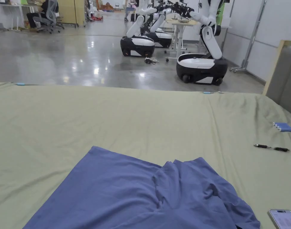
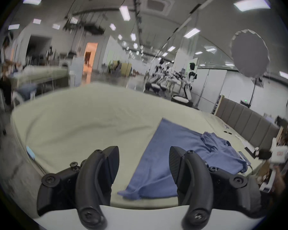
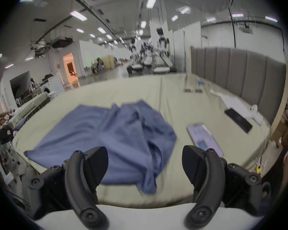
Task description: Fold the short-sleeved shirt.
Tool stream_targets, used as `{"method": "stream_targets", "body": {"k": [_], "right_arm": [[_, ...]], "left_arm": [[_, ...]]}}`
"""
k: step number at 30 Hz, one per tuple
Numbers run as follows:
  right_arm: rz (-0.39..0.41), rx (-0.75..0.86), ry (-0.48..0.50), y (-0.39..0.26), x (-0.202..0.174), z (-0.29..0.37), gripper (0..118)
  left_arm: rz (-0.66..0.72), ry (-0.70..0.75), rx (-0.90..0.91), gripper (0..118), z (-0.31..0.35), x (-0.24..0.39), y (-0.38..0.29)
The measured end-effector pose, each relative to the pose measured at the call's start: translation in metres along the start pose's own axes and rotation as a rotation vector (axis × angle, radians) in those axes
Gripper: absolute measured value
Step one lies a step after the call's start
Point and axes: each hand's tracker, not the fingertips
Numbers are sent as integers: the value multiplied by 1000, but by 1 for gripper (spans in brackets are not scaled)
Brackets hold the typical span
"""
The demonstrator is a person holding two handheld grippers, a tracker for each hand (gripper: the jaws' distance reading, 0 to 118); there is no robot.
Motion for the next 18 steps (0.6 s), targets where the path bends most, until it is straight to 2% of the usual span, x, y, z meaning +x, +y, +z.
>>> {"method": "stream_targets", "body": {"k": [5, 6, 7, 8, 10, 11, 13, 18], "right_arm": [[-8, 122, 92, 31, -23, 8, 97], [0, 135, 95, 34, -28, 8, 92], [10, 143, 97, 36, -31, 8, 83], [21, 145, 99, 38, -35, 7, 60], [64, 152, 72, 41, -45, 4, 19], [82, 162, 56, 42, -48, 4, 4], [93, 151, 70, 45, -53, 4, 0], [75, 155, 93, 42, -45, -4, 0]], "left_arm": [[-83, 7, 69, 59, 13, 44, 19], [-101, 7, 77, 52, 14, 49, 22], [-114, 11, 83, 36, 14, 54, 24], [-121, 13, 72, 12, 14, 59, 26], [-137, -3, 71, 10, 16, 64, 30], [-159, 13, 86, 3, 15, 63, 30], [-182, 33, 72, 3, 14, 67, 32], [-134, 37, 53, 3, 13, 53, 31]]}}
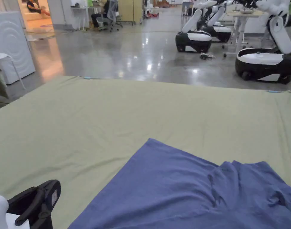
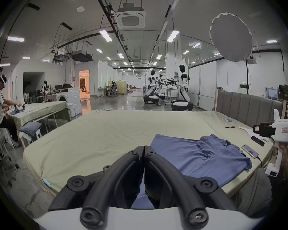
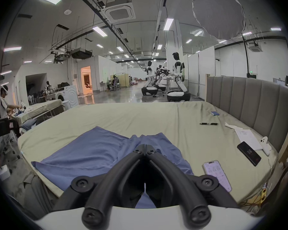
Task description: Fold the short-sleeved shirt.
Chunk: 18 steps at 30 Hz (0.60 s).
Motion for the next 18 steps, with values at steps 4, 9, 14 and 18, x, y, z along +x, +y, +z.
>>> {"method": "stream_targets", "body": {"k": [4, 9, 14, 18], "right_arm": [[-8, -10, 15, 0, 1, -4, 0], [-42, -32, 37, -5, 3, -7, 0], [-79, -70, 59, -11, 7, -13, 0], [-79, -94, 55, -12, 7, -14, 0]], "left_arm": [[32, 26, -68, 3, -2, -22, -15], [163, 36, -225, 5, -9, -55, -51], [320, -49, -399, 44, -32, -89, -102], [344, -29, -460, 44, -53, -97, -126]]}}
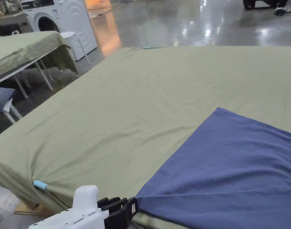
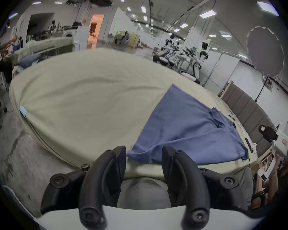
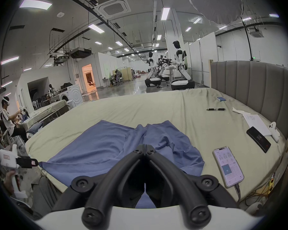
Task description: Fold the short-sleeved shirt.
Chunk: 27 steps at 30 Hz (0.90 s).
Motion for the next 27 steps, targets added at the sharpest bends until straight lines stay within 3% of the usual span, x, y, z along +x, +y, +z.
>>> {"method": "stream_targets", "body": {"k": [8, 14, 17, 20, 21, 22, 23, 24, 25, 26, 27], "right_arm": [[4, -20, -29, -1, 5, 0, 0], [-17, -51, -59, -7, 9, -4, 0], [-15, -66, -78, -3, 14, -10, 0], [1, -73, -104, 8, 21, -19, 4], [18, -77, -118, 14, 26, -25, 19], [26, -82, -124, 24, 24, -27, 50], [29, -126, -123, 34, 31, -39, 91], [22, -180, -111, 43, 39, -53, 100], [11, -196, -113, 49, 47, -65, 99], [8, -205, -103, 40, 95, -87, 98], [-15, -236, -95, 47, 106, -105, 98]], "left_arm": [[-11, -22, -80, 43, -37, 8, 10], [-59, 11, -130, 10, -48, 23, 15], [-165, 68, -159, 10, -55, 42, 12], [-185, 87, -172, 10, -54, 50, 14], [-191, 86, -174, 10, -54, 50, 14], [-190, 84, -175, 9, -53, 51, 14], [-178, 80, -182, 9, -51, 53, 16], [-167, 75, -191, 9, -51, 53, 18], [-162, 73, -198, 9, -52, 53, 19], [-157, 71, -205, 9, -52, 55, 20], [-156, 73, -210, 9, -51, 58, 22]]}}
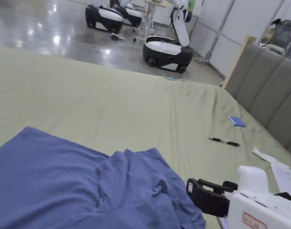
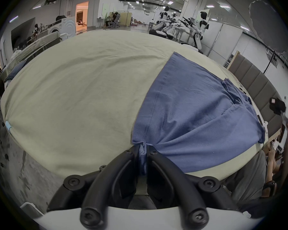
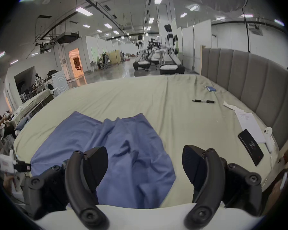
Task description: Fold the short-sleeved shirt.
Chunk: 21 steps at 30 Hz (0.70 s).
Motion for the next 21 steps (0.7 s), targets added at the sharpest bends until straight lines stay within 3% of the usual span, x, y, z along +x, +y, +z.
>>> {"method": "stream_targets", "body": {"k": [5, 10, 11, 12, 13, 14, 15, 16, 17, 21], "right_arm": [[-107, -209, 56, 31, 36, -104, 98], [-96, -399, 23, 15, 38, -183, 89], [-60, -430, 3, 9, 35, -191, 84], [-5, -450, -35, 3, 28, -195, 72], [71, -432, -109, 1, 21, -192, 64], [96, -386, -77, 2, 14, -184, 59], [92, -383, -76, 5, 9, -177, 41], [102, -380, -67, 6, 7, -174, 8], [132, -372, -61, 5, 4, -172, 1], [129, -270, -85, 20, 7, -137, 1]], "left_arm": [[-18, 33, -15, 9, 2, 13, 3], [-14, 51, -13, 9, 2, 18, 3], [-12, 50, -13, 9, 3, 19, 3], [-10, 48, -13, 9, 1, 15, 5], [-8, 45, -12, 9, 1, 15, 5], [-1, 39, -9, 9, 1, 15, 5], [5, 34, -6, 9, 1, 14, 5], [10, 29, -2, 9, 0, 12, 5], [15, 23, 8, 9, 1, 12, 5], [21, -24, 104, 9, 21, 10, 12]]}}
